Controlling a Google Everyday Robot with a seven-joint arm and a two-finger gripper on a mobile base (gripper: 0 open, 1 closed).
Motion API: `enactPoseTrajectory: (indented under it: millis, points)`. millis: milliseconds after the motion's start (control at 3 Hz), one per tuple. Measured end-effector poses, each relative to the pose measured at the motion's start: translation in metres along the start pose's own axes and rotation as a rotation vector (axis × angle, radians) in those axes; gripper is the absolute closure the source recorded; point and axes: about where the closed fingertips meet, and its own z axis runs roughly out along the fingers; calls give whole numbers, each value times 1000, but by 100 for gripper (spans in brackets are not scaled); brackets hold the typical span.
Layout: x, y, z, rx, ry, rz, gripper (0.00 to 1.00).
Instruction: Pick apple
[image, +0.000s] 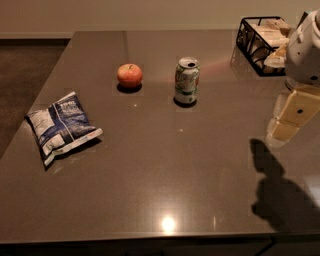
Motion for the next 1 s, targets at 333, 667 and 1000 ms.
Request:
enactPoseTrajectory:
  millis: [333,667,1000]
  points:
    - [0,0,0,0,0,0,0]
    - [0,-1,-3,1,-23,4,0]
    - [5,-6,-8,-1,-73,26,0]
